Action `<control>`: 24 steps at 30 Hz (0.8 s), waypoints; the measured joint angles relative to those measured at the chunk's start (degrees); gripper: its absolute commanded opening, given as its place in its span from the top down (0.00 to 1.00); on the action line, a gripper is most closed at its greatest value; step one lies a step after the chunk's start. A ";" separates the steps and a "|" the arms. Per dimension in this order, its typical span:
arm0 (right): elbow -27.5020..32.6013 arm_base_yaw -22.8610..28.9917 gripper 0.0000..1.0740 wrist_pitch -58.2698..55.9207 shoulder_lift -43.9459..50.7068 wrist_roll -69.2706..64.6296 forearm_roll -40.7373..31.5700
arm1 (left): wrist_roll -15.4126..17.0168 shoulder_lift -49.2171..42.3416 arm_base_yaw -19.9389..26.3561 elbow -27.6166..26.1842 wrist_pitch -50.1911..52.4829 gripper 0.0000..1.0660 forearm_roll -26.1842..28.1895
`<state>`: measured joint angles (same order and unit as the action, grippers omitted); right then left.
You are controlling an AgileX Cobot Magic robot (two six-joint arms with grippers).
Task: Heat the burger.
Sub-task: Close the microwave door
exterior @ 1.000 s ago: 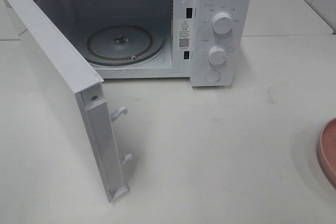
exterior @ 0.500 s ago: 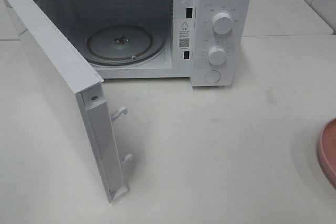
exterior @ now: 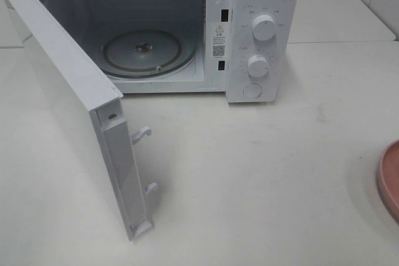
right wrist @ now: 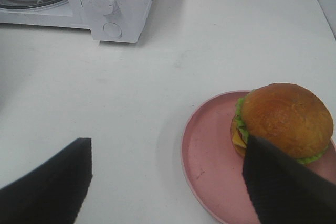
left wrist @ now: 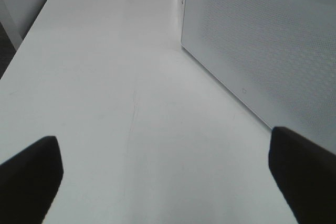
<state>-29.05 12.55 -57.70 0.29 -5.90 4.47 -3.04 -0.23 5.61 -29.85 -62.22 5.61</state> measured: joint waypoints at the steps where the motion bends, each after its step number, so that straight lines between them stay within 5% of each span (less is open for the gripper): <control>1: 0.00 0.00 0.29 0.00 0.00 0.00 0.00 | 0.00 0.00 0.00 0.00 0.00 0.06 0.00; 24: 0.00 0.00 0.29 0.00 0.00 0.00 0.00 | 0.00 2.64 0.00 0.00 0.06 0.10 0.00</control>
<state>-29.05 12.55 -57.70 0.29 -5.90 4.47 -3.04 2.41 5.61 -29.85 -62.17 5.61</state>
